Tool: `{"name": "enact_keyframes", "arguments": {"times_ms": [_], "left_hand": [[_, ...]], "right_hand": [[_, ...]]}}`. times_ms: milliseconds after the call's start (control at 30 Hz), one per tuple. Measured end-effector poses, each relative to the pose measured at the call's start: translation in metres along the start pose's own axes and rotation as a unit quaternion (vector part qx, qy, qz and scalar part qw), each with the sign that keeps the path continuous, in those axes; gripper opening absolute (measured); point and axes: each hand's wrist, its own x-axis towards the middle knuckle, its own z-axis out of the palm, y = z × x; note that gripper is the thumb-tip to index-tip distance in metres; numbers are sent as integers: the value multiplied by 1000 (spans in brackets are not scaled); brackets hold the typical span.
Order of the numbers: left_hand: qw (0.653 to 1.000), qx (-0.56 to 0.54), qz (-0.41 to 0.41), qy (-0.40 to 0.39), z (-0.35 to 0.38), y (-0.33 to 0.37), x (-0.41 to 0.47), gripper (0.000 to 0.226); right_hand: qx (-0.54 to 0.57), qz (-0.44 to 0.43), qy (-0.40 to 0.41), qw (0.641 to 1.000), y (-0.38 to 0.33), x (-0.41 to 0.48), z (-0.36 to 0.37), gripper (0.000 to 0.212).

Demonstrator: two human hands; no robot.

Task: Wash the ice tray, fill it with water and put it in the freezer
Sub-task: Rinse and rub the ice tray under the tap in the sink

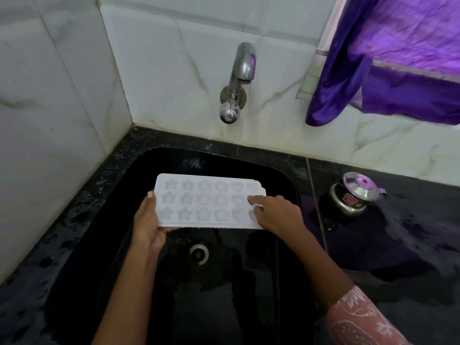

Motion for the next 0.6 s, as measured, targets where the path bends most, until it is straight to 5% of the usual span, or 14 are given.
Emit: {"name": "enact_keyframes", "arguments": {"times_ms": [600], "left_hand": [[1000,5,6,-2,3,3,-4,38]], "right_hand": [[-32,2,11,999,1,6,0,36]]}}
